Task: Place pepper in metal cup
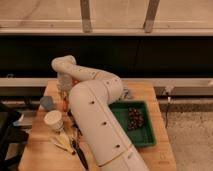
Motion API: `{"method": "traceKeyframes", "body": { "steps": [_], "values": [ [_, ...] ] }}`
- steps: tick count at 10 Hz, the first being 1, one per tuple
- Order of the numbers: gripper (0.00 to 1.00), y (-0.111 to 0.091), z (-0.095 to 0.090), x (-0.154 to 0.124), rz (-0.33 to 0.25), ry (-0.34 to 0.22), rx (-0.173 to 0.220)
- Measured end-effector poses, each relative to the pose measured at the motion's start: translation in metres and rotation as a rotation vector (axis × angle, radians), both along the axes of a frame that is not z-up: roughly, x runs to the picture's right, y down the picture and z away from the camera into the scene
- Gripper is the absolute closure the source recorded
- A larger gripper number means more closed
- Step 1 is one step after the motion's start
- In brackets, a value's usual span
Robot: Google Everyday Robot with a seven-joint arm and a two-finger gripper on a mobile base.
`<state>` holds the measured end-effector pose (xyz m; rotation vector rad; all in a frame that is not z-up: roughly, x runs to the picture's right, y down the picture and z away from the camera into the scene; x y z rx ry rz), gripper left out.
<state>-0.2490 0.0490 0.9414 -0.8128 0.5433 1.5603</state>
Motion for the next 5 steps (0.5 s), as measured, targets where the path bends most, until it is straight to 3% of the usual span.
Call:
{"method": "traceKeyframes", "body": {
  "steps": [2, 5],
  "values": [
    [0.98, -0.0037, -0.0039, -0.0008, -0.002, -0.009, 0.015],
    [1.0, -0.012, -0.0109, -0.0016, -0.001, -0.026, 0.043]
  ]
}}
